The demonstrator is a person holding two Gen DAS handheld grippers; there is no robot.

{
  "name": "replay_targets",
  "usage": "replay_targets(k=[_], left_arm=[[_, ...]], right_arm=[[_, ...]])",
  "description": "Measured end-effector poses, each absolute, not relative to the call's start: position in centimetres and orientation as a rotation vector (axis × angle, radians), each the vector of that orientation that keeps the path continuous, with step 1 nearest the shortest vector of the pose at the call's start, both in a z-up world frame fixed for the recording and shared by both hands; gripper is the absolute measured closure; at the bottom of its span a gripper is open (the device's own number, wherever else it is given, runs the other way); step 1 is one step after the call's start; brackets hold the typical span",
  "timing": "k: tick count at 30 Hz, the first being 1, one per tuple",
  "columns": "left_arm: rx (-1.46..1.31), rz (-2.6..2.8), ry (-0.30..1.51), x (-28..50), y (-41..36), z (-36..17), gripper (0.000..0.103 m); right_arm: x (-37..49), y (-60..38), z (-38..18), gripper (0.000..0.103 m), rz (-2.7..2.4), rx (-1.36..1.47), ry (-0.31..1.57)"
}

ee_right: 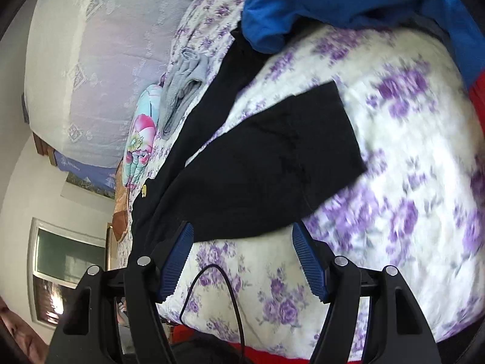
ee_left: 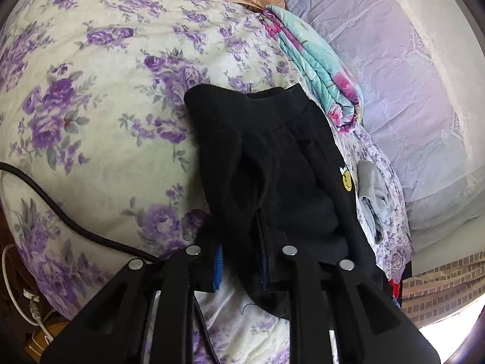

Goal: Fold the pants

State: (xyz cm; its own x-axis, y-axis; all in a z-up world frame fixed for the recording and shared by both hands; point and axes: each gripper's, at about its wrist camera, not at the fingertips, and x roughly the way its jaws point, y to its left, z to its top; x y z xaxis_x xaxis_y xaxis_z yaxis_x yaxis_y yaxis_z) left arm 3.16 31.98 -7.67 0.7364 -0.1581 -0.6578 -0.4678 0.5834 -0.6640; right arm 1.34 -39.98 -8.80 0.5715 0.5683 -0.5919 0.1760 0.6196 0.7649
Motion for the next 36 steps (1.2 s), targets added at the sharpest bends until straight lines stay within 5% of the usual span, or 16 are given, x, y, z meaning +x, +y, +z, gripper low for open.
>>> replay_targets(k=[6, 7, 8, 9, 13, 18, 22, 32, 36], left_arm=[[-0.96, 0.211, 0.753, 3.3, 32.1, -7.7, 0.086], [-0.962, 0.213, 0.753, 3.4, 32.2, -7.6, 0.086], [-0.972, 0.209, 0.747, 3.4, 32.5, -7.3, 0.087], [-0.989, 0.194, 0.733, 3.2, 32.8, -7.0, 0.092], [-0.99, 0.151, 0.71, 1.9, 33.4, -5.7, 0.092], [-1.009, 0.175, 0.793, 1.9, 33.9, -8.2, 0.079], [-1.009, 0.26, 0.7, 0.2, 34.9, -6.2, 0.041], [-0.916, 0.339, 0.649, 1.3, 33.9, -2.8, 0.039], [-0.82, 0.301, 0.682, 5.5, 31.5, -1.6, 0.035]], right_arm=[[1.9, -39.8, -11.7, 0.039, 0.252, 0.984, 0.93], [2.4, -39.9, -11.3, 0.048, 0.246, 0.972, 0.893], [2.8, -40.0, -10.9, 0.079, 0.228, 0.949, 0.872], [3.2, -40.0, -10.3, 0.091, 0.219, 0.915, 0.857], [2.1, -41.8, -8.4, 0.094, 0.15, 0.793, 0.872], [-0.2, -45.1, -8.4, 0.075, -0.017, 0.788, 1.022], [0.5, -44.9, -3.2, 0.072, -0.064, 0.598, 0.812], [22.2, -39.5, -7.6, 0.086, 0.01, 0.35, 1.038], [28.3, -46.1, -5.3, 0.092, -0.219, 0.333, 0.928]])
